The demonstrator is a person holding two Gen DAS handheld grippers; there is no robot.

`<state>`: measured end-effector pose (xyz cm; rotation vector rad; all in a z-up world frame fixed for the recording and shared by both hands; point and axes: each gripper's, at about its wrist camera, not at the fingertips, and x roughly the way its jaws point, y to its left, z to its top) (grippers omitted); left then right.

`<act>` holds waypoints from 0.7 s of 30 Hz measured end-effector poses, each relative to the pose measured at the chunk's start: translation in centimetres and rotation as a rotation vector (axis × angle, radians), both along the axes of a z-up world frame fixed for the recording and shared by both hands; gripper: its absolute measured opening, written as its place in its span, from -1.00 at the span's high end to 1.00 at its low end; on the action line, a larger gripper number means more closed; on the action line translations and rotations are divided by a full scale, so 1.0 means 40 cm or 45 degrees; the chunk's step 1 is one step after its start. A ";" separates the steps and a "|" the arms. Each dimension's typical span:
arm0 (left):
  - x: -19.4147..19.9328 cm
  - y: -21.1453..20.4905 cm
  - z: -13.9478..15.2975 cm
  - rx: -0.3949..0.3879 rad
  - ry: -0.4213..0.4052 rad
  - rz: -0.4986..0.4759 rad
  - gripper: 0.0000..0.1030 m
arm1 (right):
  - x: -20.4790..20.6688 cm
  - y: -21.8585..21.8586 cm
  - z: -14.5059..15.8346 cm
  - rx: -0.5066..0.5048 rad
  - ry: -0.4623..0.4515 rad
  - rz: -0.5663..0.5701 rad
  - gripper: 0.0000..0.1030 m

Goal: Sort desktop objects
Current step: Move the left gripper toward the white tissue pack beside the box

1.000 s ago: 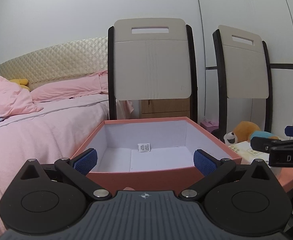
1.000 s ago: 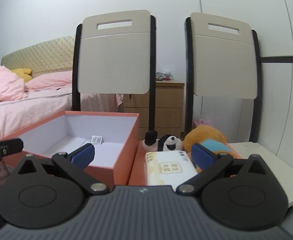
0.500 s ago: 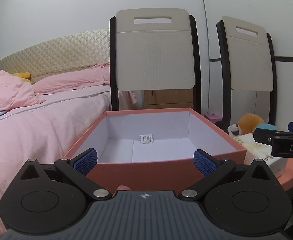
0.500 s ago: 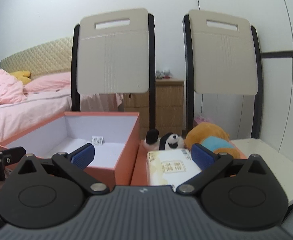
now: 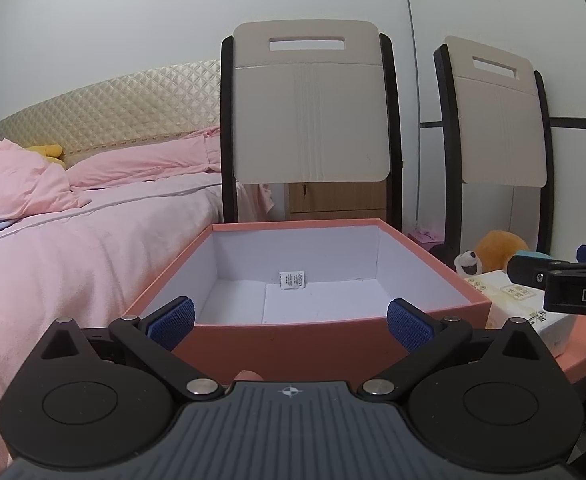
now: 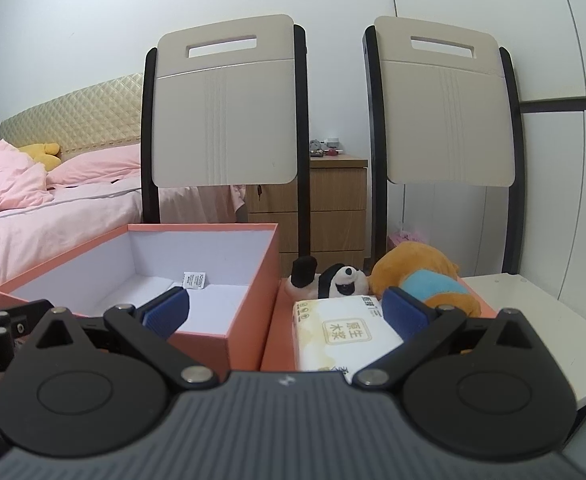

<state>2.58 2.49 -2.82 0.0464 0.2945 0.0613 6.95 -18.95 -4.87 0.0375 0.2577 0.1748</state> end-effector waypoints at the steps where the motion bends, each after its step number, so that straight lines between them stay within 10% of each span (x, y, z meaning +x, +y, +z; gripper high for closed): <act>1: -0.001 0.002 0.000 -0.010 -0.001 -0.004 -1.00 | 0.000 0.000 0.000 -0.003 -0.001 -0.001 -1.00; 21: -0.040 -0.116 -0.046 0.050 -0.100 0.032 -1.00 | -0.021 -0.055 0.013 0.022 -0.036 -0.099 -1.00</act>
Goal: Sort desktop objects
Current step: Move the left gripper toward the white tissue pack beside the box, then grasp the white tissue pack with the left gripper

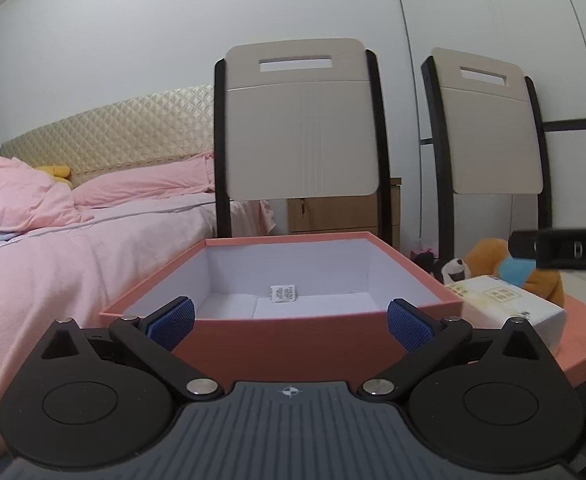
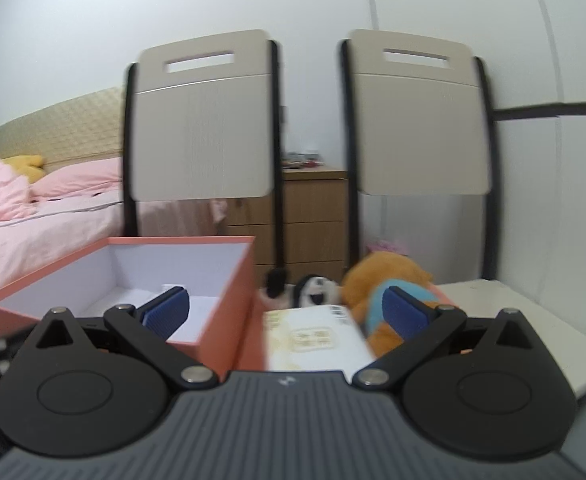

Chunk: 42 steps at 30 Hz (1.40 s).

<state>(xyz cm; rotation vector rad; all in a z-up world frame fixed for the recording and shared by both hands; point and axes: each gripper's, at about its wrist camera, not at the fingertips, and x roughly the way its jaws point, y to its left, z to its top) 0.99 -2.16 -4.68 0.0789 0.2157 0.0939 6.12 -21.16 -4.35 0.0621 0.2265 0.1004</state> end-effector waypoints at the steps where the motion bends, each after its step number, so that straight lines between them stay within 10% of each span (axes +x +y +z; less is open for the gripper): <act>1: -0.002 -0.018 -0.003 0.011 -0.001 -0.015 -1.00 | -0.003 -0.016 0.002 0.015 0.002 -0.012 -1.00; 22: 0.153 -0.437 -0.102 0.074 0.002 -0.162 -1.00 | -0.176 -0.345 -0.016 0.061 -0.069 -0.209 -1.00; 42: 0.223 -0.456 -0.141 0.117 0.128 -0.119 -0.74 | -0.194 -0.371 -0.026 0.094 -0.050 -0.174 -1.00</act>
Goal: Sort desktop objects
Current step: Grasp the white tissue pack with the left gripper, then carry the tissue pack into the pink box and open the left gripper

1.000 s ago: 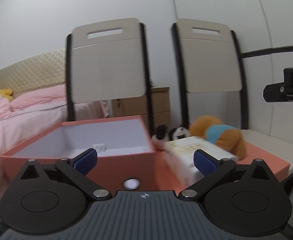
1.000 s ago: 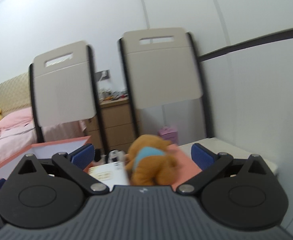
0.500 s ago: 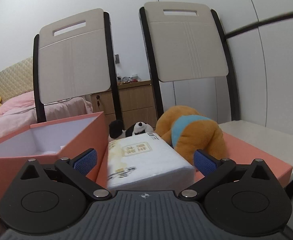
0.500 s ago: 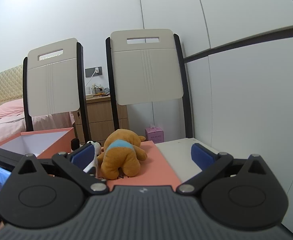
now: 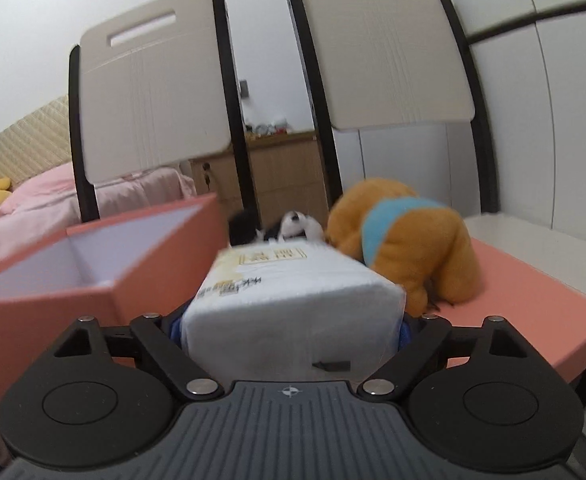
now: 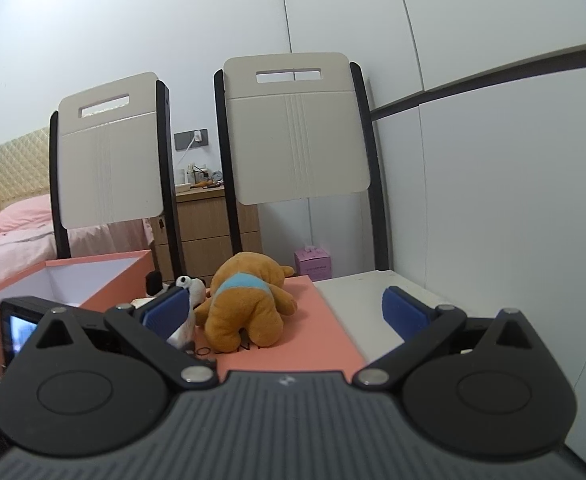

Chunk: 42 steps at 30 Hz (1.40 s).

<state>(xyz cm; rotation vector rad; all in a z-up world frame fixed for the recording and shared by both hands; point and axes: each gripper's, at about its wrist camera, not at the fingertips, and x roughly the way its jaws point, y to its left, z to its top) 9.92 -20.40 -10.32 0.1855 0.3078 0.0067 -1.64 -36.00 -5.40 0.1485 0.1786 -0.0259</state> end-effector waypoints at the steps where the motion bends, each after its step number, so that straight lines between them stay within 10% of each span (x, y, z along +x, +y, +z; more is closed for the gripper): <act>1: -0.008 0.009 0.016 -0.016 -0.005 -0.021 -0.73 | 0.000 -0.001 0.000 0.013 -0.004 0.010 -1.00; 17: -0.066 0.270 0.237 -0.152 -0.252 -0.073 -0.72 | 0.049 0.124 0.023 0.046 -0.025 0.097 -1.00; 28: 0.185 0.401 0.151 -0.105 -0.022 -0.063 -0.72 | 0.154 0.263 0.016 -0.071 0.079 0.198 -1.00; 42: 0.153 0.420 0.162 -0.135 -0.003 -0.123 -0.90 | 0.222 0.345 0.007 -0.093 0.124 0.259 -1.00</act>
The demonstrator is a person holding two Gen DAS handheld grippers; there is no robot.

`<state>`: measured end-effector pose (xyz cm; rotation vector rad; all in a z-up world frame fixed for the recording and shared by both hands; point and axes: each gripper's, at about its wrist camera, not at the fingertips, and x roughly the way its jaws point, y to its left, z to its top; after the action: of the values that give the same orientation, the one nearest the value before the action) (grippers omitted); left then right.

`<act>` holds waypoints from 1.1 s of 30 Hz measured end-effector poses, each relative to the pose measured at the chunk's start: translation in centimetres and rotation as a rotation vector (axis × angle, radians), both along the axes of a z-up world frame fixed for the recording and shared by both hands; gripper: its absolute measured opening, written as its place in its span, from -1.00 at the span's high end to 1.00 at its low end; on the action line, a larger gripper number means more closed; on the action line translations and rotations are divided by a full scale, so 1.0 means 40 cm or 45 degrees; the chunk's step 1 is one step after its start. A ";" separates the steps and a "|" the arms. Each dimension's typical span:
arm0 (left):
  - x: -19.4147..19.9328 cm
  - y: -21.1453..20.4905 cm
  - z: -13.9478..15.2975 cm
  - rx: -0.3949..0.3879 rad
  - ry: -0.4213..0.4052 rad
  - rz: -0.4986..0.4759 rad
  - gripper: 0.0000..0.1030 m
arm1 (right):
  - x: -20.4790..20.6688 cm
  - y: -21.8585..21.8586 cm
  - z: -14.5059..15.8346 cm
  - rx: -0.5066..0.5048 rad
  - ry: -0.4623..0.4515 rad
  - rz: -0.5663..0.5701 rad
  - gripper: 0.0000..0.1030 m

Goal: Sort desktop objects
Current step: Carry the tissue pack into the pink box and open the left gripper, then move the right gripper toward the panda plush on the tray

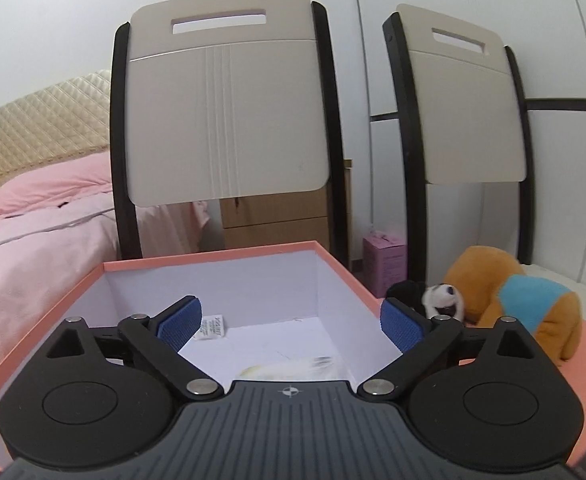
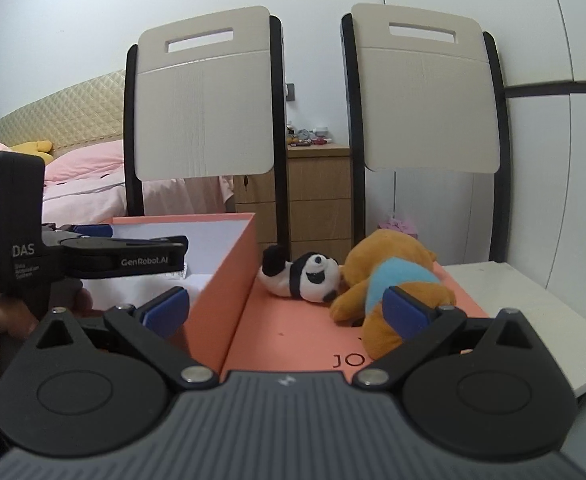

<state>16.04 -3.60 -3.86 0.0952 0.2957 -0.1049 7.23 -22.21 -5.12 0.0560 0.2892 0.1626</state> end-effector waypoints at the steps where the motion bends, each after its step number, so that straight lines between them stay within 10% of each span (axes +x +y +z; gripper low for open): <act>1: -0.013 0.011 0.007 -0.018 -0.005 -0.006 -0.90 | -0.001 0.001 0.001 0.008 -0.003 0.001 -1.00; 16: -0.246 0.100 0.055 0.013 -0.108 0.056 -1.00 | -0.025 0.009 0.008 0.118 -0.083 0.011 -1.00; 33: -0.261 0.183 0.020 -0.095 -0.113 0.104 -1.00 | 0.004 0.037 0.010 0.198 -0.142 -0.005 -1.00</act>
<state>5.60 3.72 -3.08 0.0138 0.2064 -0.0307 7.40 -20.71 -4.73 0.2009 0.1648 0.1834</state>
